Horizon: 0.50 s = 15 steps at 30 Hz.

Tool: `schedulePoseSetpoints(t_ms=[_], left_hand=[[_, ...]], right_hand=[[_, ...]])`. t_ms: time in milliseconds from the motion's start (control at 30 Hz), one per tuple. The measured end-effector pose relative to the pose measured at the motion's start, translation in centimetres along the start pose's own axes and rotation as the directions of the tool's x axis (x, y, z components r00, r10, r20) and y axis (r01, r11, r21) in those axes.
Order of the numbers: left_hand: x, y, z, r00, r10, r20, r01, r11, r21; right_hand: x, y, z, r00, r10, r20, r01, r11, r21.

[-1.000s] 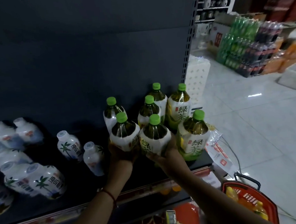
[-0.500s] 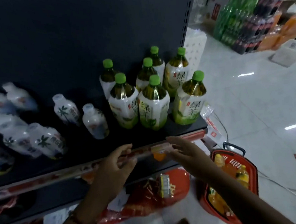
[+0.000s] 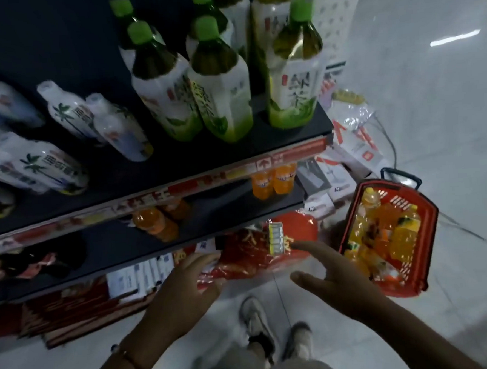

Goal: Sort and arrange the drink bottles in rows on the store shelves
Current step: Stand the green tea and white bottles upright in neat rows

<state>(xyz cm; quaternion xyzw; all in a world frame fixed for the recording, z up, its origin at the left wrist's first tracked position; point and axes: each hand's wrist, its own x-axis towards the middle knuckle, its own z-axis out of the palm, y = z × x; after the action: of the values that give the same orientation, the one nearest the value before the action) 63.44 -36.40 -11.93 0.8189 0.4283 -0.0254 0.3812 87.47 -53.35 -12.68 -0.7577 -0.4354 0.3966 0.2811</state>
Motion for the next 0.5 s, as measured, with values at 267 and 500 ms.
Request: schedulePoseSetpoints(t_ms=[267, 500], left_hand=[[6.5, -2.4, 4.4, 1.0, 0.016, -0.021, -0.012, 0.982, 0.189], [20.3, -10.5, 8.4, 0.998, -0.001, -0.07, 0.021, 0.958, 0.286]], right_hand=[[3.8, 5.3, 4.7, 0.991, 0.009, -0.135, -0.006, 1.0, 0.023], [15.8, 10.2, 11.9, 0.954, -0.082, -0.288, 0.065, 0.996, -0.068]])
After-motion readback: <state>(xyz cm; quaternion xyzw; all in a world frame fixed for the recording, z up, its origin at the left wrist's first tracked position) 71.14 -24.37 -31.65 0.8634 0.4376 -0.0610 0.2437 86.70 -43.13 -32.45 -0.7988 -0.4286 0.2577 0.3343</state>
